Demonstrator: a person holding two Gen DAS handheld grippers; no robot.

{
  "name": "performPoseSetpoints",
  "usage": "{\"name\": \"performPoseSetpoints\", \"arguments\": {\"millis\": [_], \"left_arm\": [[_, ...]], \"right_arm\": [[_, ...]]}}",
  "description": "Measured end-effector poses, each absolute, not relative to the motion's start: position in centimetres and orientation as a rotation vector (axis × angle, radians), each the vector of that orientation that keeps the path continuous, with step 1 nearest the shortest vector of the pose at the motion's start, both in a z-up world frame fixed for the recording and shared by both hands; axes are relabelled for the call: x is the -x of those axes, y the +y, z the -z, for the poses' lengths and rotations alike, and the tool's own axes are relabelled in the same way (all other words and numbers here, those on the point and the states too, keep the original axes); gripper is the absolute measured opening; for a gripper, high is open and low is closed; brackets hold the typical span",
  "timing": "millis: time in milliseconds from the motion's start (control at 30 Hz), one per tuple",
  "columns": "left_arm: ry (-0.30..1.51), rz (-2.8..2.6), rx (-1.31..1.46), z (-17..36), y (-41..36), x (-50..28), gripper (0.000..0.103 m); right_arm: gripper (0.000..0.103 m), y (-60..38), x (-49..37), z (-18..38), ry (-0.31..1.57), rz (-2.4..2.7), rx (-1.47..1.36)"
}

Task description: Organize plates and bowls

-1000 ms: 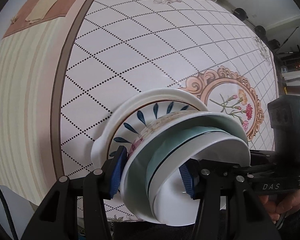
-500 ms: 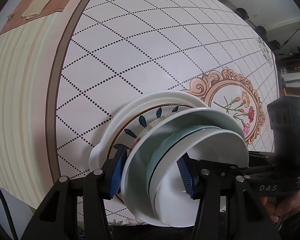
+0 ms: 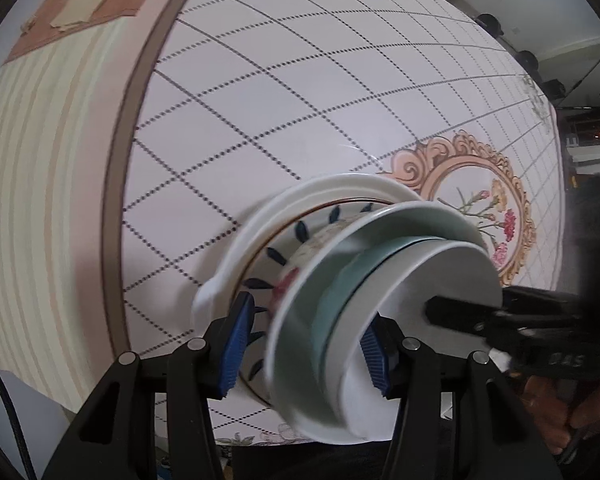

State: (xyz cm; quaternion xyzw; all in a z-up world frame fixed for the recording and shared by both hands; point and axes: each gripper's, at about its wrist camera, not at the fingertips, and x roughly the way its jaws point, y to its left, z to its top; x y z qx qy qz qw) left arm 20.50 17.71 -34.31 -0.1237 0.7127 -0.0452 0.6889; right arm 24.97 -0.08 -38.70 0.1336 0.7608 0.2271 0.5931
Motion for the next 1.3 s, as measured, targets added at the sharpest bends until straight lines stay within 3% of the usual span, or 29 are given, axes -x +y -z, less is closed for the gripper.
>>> {"name": "performPoseSetpoints", "arguments": {"millis": [100,233,333,433,500,533,600,767,1300], "left_arm": [[1.586,0.090,0.247,33.6,17.8,-20.2,0.049],[1.555,0.061,0.188,32.0,17.7,-19.5,0.049],[1.525,0.028,0.155,30.6,17.5,-18.6,0.050],[1.480,-0.018,0.124,29.3,17.4,-17.8,0.052],[1.451,-0.048,0.106,28.5,17.2,-17.2,0.057],[1.430,-0.060,0.101,28.0,17.2,-16.9,0.064],[1.401,-0.077,0.091,27.4,17.0,-16.5,0.073],[1.351,-0.096,0.080,25.7,15.9,-15.2,0.096],[1.161,-0.166,0.075,15.4,11.7,-8.3,0.098]], "right_arm": [[0.068,0.0,-24.8,36.7,1.711,-0.482,-0.230],[0.070,0.0,-23.9,34.4,1.647,-0.424,-0.154],[0.085,-0.2,-23.1,32.7,1.602,-0.363,-0.092],[0.088,-0.6,-21.9,30.9,1.561,-0.325,-0.049],[0.090,-0.9,-21.0,29.8,1.535,-0.306,-0.031],[0.093,-1.1,-20.7,29.5,1.526,-0.297,-0.023],[0.103,-1.5,-19.9,28.7,1.498,-0.271,-0.002],[0.103,-2.4,-18.1,26.5,1.426,-0.227,0.056],[0.103,-5.4,-10.1,13.3,1.157,-0.143,0.096]]}}
